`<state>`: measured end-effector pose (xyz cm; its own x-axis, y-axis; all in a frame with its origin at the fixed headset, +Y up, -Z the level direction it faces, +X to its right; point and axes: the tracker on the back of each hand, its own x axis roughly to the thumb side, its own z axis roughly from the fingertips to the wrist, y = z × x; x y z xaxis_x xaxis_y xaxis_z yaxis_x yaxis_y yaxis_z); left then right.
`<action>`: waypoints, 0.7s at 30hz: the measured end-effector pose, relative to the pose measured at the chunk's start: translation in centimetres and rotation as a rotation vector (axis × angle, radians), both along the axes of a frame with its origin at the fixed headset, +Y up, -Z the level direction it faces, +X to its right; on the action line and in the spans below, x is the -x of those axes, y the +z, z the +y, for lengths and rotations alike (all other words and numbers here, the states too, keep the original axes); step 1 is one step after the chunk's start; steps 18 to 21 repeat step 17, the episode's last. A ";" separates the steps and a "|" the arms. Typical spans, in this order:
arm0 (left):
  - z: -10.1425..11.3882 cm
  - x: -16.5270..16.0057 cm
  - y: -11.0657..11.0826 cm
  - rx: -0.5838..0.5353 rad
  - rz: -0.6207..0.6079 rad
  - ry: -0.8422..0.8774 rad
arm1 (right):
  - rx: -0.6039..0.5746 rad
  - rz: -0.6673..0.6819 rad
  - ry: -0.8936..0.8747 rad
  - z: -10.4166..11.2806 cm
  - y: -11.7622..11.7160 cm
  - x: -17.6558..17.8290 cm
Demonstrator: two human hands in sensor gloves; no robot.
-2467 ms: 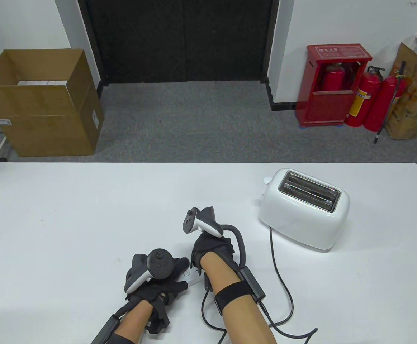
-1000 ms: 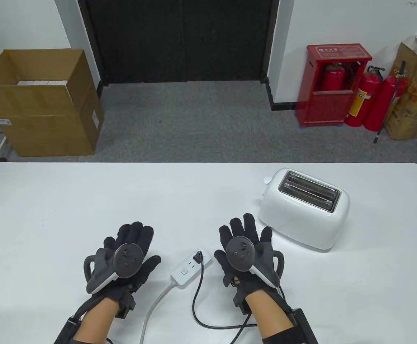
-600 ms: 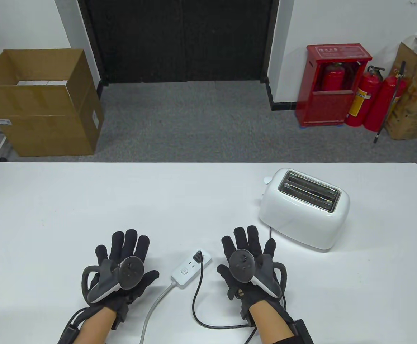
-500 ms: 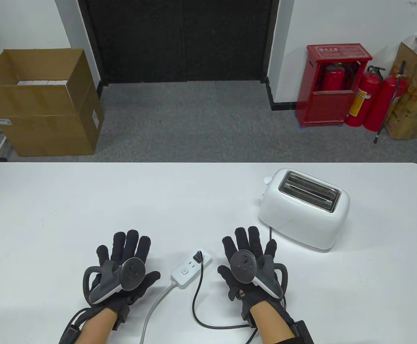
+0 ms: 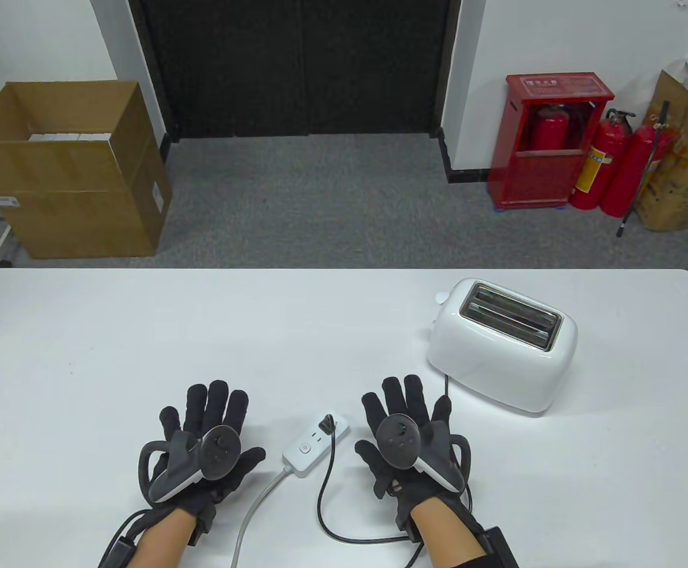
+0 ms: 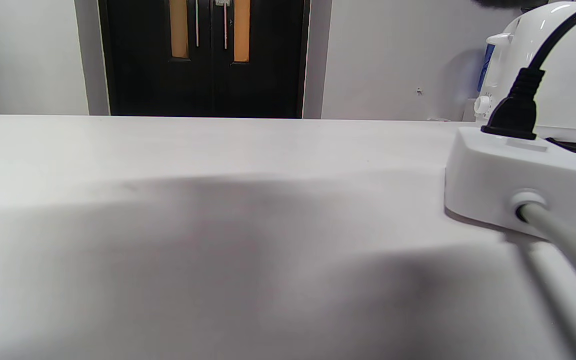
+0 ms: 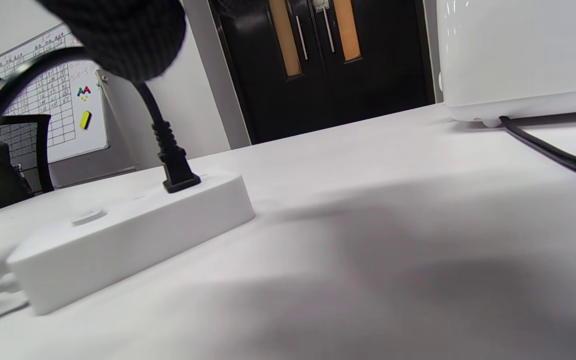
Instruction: Plug the toaster into the power strip
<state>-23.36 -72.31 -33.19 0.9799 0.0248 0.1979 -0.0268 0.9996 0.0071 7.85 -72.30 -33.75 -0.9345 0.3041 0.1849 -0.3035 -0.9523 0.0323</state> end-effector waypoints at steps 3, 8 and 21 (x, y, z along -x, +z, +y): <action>0.0 0.0 0.0 0.001 0.002 -0.003 | 0.006 0.004 0.000 -0.1 0.0 0.0; 0.0 0.0 0.0 0.002 0.005 0.002 | 0.009 0.008 -0.003 -0.1 0.0 0.1; -0.1 -0.1 0.0 0.004 0.003 -0.010 | 0.015 -0.003 -0.004 -0.1 0.1 0.1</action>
